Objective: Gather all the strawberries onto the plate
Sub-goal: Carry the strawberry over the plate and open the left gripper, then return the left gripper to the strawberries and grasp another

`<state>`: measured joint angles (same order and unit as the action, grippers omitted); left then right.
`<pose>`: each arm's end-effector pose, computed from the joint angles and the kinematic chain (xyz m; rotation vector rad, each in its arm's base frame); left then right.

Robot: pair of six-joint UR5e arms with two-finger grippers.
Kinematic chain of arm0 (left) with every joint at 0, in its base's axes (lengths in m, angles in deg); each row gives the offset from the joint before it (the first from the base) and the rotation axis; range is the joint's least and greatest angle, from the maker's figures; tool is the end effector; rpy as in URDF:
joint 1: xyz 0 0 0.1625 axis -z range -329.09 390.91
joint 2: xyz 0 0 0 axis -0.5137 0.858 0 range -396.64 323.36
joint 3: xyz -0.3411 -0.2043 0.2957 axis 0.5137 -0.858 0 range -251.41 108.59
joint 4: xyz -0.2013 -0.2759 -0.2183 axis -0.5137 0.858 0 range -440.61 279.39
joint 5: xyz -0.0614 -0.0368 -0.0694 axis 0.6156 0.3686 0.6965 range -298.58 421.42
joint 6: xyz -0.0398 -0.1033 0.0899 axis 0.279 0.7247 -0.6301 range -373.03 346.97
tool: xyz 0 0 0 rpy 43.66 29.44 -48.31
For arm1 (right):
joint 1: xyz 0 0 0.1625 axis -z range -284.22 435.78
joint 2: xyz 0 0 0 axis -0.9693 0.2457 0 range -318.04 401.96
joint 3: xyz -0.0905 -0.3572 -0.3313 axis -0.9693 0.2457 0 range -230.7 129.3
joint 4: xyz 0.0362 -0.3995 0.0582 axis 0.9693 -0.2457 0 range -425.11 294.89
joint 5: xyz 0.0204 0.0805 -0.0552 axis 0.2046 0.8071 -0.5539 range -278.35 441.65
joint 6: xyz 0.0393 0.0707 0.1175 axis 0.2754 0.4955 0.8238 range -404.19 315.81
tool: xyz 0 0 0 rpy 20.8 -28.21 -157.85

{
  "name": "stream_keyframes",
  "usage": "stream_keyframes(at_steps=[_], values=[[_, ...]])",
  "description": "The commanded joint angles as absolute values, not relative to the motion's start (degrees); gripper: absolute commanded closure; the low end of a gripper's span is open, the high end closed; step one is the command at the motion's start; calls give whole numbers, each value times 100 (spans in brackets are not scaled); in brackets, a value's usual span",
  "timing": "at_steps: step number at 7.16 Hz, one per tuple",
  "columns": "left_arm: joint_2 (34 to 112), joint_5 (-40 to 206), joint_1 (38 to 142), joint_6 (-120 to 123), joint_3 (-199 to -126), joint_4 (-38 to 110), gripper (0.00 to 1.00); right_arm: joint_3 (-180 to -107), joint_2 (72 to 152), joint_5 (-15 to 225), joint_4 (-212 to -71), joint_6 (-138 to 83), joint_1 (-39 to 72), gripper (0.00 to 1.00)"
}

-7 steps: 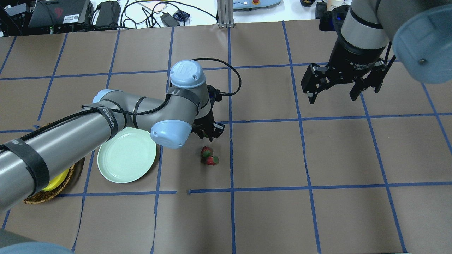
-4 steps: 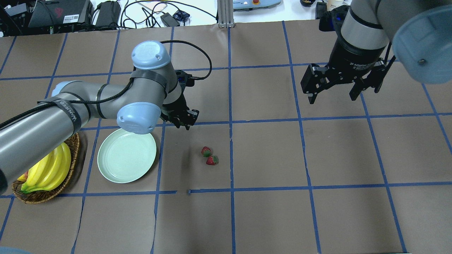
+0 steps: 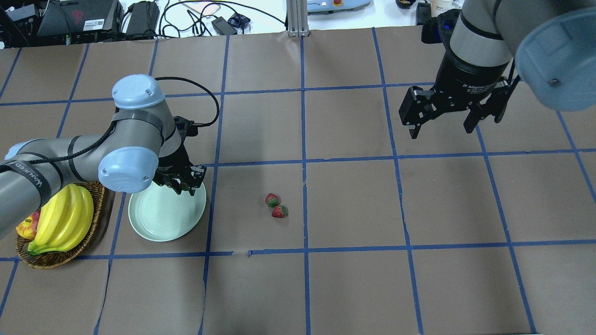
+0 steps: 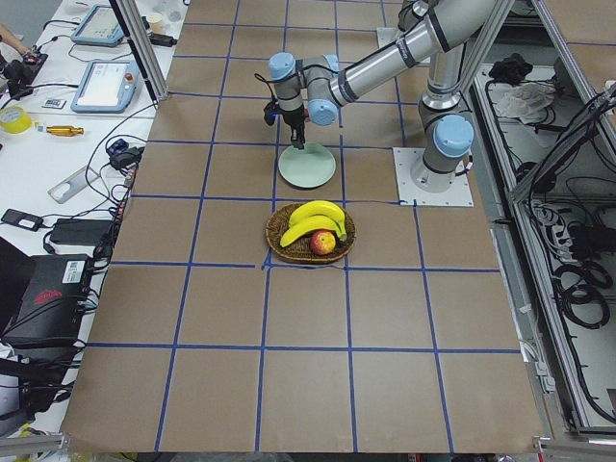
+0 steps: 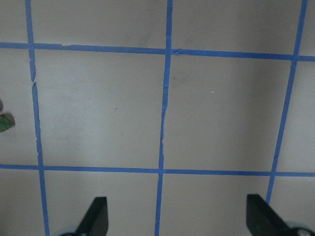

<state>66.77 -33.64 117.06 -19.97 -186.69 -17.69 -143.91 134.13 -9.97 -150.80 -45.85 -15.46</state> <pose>-0.0881 -0.4897 0.2459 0.0961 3.0548 0.3222 0.1389 -0.4471 0.4994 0.0809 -3.1092 -0.1454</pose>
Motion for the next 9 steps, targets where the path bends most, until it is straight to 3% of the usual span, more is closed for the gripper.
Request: stream_keyframes(at_steps=[1,9], values=[[6680,-3290,11669,-1849,-18698,-1637,0,-14395,13407,-1002,-15080,-4594,-1546,0],[7347,-1233,13040,2177,-18320,-2347,0,-14474,13416,-984,-15045,-4603,-1546,0]])
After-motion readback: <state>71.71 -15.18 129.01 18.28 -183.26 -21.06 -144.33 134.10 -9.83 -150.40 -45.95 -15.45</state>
